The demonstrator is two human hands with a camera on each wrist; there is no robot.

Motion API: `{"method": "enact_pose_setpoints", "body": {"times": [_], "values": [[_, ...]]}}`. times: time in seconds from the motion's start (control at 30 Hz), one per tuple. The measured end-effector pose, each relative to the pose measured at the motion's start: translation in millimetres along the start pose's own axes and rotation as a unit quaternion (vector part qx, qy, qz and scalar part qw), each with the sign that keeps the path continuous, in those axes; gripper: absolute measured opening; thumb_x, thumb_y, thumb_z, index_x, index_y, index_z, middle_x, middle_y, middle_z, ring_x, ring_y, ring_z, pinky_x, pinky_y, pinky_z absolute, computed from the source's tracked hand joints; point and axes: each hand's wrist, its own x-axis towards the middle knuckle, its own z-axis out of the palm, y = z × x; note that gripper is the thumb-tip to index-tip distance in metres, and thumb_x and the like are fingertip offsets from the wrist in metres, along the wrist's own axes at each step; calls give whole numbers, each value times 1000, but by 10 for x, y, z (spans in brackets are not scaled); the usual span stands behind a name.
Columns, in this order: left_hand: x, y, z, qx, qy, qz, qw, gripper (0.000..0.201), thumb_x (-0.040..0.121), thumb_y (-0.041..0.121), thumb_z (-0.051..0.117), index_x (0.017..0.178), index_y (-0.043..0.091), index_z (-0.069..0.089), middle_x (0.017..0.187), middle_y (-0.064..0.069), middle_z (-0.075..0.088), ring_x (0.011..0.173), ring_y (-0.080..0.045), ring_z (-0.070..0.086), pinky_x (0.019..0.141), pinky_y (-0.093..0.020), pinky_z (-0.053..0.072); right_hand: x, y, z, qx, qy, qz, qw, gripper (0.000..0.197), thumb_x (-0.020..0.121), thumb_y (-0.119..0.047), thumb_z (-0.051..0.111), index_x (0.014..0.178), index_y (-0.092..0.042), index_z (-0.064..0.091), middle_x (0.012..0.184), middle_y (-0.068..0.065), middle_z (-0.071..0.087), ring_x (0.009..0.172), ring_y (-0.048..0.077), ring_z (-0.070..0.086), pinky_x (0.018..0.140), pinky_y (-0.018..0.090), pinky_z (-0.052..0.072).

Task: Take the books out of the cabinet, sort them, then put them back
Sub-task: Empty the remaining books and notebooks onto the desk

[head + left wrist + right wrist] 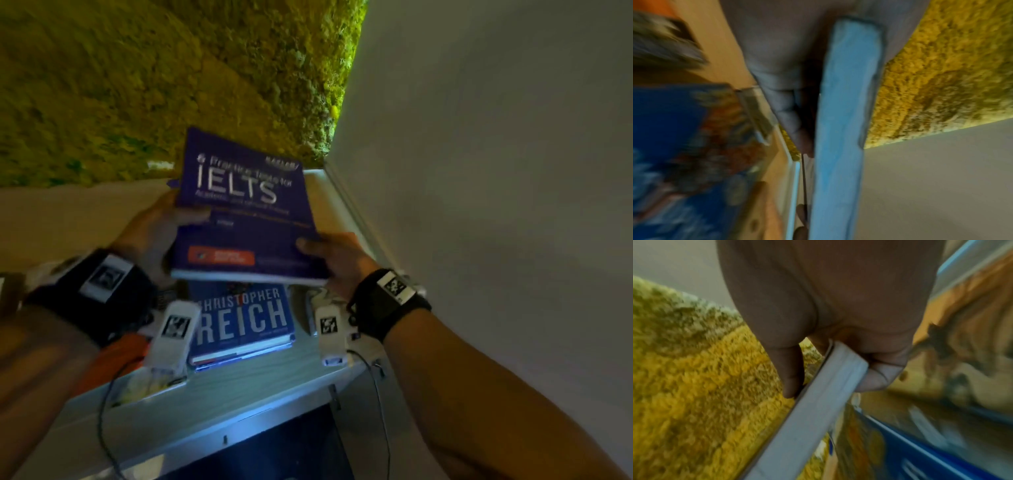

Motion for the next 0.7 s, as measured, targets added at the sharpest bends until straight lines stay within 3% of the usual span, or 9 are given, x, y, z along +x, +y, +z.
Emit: {"method": "enact_pose_setpoints", "body": {"times": [0.07, 0.13, 0.2, 0.27, 0.37, 0.43, 0.57, 0.63, 0.7], "values": [[4, -322, -289, -3, 3, -45, 999, 44, 86, 12, 63, 130, 20, 62, 112, -18, 74, 87, -37, 75, 74, -55, 60, 62, 286, 120, -99, 4, 39, 994, 56, 70, -27, 88, 120, -6, 74, 116, 15, 76, 107, 35, 72, 103, 49, 54], [17, -571, -478, 20, 7, -89, 996, 43, 84, 8, 62, 127, 18, 64, 119, -22, 70, 95, -38, 73, 87, -57, 56, 109, 502, 225, -189, 6, 58, 980, 62, 64, -37, 87, 118, -10, 75, 113, 11, 78, 103, 33, 73, 101, 48, 56], [12, -720, -565, 48, 21, -108, 993, 36, 89, 5, 62, 119, 25, 65, 112, -16, 74, 95, -36, 74, 79, -53, 59, 148, 608, 284, -227, 20, 43, 973, 65, 62, -44, 81, 120, -17, 74, 114, 6, 78, 104, 30, 74, 100, 49, 56], [39, -791, -610, 70, 36, -108, 991, 37, 91, 7, 65, 121, 28, 62, 111, -14, 74, 100, -38, 72, 86, -59, 56, 120, 571, 331, -257, 21, 27, 966, 54, 71, -37, 77, 123, -19, 72, 116, 5, 77, 105, 29, 73, 99, 51, 57], [73, -810, -648, 112, 45, -103, 987, 42, 89, 13, 69, 126, 30, 58, 112, -11, 74, 101, -37, 71, 92, -62, 52, 107, 521, 244, -251, 30, 52, 966, 34, 88, -20, 70, 120, -9, 71, 116, 12, 76, 107, 34, 73, 96, 51, 58], [66, -845, -661, 119, 50, -116, 985, 39, 88, 16, 72, 120, 33, 61, 110, -10, 75, 99, -37, 71, 91, -61, 53, 94, 513, 192, -250, 33, 82, 964, 35, 86, -26, 69, 115, -8, 71, 113, 15, 76, 103, 35, 73, 95, 51, 59], [48, -926, -676, 114, 72, -115, 984, 32, 88, 16, 71, 113, 35, 64, 107, -12, 75, 97, -38, 71, 89, -60, 53, 90, 550, 28, -342, 64, 34, 937, 15, 99, -21, 60, 107, -15, 71, 114, 14, 71, 93, 22, 61, 94, 44, 55], [65, -919, -655, 112, 81, -108, 985, 31, 89, 17, 71, 109, 39, 63, 107, -12, 74, 96, -39, 71, 88, -62, 53, 88, 529, -150, -398, 126, -1, 909, 17, 94, -30, 62, 104, -27, 75, 124, 5, 68, 96, 21, 64, 91, 38, 56], [98, -902, -654, 106, 90, -99, 985, 32, 90, 15, 69, 107, 41, 61, 106, -11, 73, 95, -38, 71, 81, -56, 56, 81, 501, -358, -442, 219, 12, 870, 28, 80, -55, 64, 100, -36, 69, 128, 8, 64, 101, 31, 67, 89, 45, 58]]}}
